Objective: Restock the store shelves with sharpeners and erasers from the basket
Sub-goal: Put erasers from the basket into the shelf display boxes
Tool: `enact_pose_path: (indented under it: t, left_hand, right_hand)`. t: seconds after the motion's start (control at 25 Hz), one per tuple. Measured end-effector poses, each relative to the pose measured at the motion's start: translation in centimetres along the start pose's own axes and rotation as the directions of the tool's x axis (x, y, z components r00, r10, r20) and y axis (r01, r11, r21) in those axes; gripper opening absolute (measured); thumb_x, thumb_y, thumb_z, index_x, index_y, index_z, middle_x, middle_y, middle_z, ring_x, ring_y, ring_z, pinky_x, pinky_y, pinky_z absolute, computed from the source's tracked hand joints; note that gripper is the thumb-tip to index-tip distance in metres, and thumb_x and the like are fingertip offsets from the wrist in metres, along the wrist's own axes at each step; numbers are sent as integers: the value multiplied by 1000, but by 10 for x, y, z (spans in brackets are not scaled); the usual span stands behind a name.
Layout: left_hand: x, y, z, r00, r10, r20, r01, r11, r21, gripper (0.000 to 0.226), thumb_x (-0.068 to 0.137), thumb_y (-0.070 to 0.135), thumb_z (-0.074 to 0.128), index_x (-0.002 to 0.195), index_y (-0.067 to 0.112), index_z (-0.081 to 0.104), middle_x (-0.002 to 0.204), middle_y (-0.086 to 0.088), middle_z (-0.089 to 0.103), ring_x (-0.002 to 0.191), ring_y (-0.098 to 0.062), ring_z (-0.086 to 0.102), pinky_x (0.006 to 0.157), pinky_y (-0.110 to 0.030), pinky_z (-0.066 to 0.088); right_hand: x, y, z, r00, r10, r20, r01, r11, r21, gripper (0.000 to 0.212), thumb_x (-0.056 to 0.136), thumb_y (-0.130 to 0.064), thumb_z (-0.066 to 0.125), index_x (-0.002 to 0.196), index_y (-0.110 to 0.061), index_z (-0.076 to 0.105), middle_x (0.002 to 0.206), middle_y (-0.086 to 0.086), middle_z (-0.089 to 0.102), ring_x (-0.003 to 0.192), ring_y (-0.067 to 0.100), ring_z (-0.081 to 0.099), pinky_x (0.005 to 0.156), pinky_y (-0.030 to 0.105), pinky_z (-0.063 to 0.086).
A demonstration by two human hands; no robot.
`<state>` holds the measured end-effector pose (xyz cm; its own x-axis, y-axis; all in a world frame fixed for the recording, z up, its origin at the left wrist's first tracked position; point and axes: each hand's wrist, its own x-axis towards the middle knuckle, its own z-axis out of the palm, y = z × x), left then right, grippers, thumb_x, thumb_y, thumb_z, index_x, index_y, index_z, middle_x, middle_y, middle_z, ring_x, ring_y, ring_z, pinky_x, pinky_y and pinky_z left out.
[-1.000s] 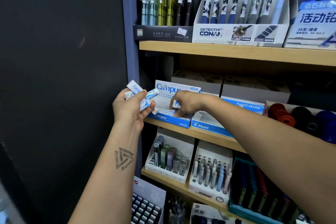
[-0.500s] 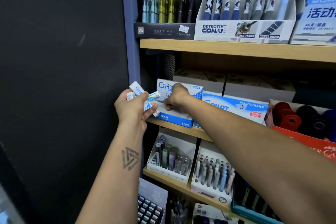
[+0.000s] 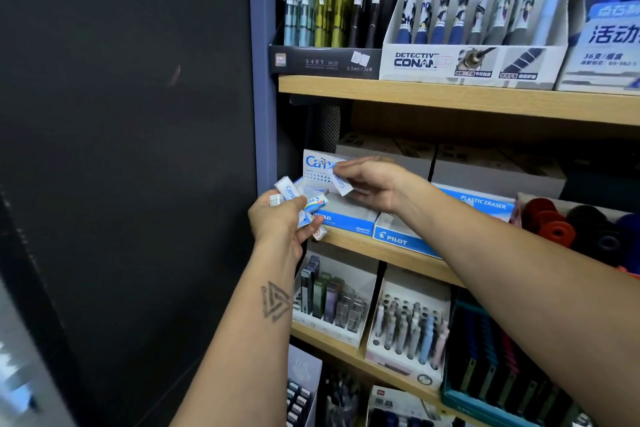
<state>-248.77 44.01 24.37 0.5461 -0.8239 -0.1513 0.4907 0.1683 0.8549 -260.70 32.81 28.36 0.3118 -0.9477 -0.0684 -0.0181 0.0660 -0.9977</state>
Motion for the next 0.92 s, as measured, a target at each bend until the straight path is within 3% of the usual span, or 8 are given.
enact_pose_path:
  t: [0.08, 0.16, 0.36, 0.48, 0.68, 0.92]
  left_hand:
    - [0, -5, 3, 1000, -21, 11, 21, 1000, -2, 19, 89, -7, 65, 91, 11, 60, 88, -13, 68, 60, -25, 69, 47, -30, 58]
    - [-1, -7, 6, 999, -25, 23, 25, 1000, -8, 19, 90, -7, 65, 90, 11, 60, 87, -13, 68, 60, -25, 69, 47, -30, 58]
    - [-1, -3, 2, 999, -31, 9, 31, 1000, -4, 18, 90, -7, 65, 91, 10, 60, 88, -14, 68, 61, -26, 69, 47, -29, 57]
    - [2, 5, -7, 1000, -15, -15, 14, 1000, -15, 20, 89, -8, 66, 98, 9, 59, 90, -14, 66, 60, -24, 68, 45, -28, 56]
    - [4, 17, -18, 999, 21, -38, -21, 1000, -7, 23, 88, -8, 67, 103, 8, 59, 91, -15, 66, 60, -23, 69, 46, -28, 56]
    - [6, 21, -24, 999, 28, -43, -29, 1000, -10, 24, 87, -7, 68, 107, 5, 61, 90, -14, 65, 59, -22, 69, 47, -27, 56]
  right_hand:
    - [-3, -4, -1, 999, -48, -3, 48, 999, -16, 13, 85, -1, 73, 80, -13, 71, 72, 0, 68, 67, 9, 54, 60, 19, 45]
    - [-4, -5, -2, 998, -68, -14, 68, 997, 31, 13, 85, 3, 72, 80, -9, 69, 66, 4, 66, 60, 10, 56, 51, 17, 46]
    - [1, -1, -4, 997, -70, -42, 73, 994, 75, 24, 87, 11, 65, 102, -8, 65, 90, 17, 69, 66, 20, 67, 60, 27, 60]
    - [4, 3, -2, 996, -80, -32, 81, 996, 32, 27, 90, 14, 59, 104, -6, 69, 93, 18, 69, 72, 24, 72, 69, 31, 63]
    - [3, 8, 5, 997, -67, -49, 65, 997, -39, 31, 83, 23, 60, 102, 0, 67, 100, 28, 70, 73, 30, 75, 58, 26, 60]
    - [7, 13, 15, 996, -48, -72, 31, 975, -221, 21, 86, 3, 72, 102, -4, 60, 98, 25, 71, 79, 30, 74, 57, 28, 61]
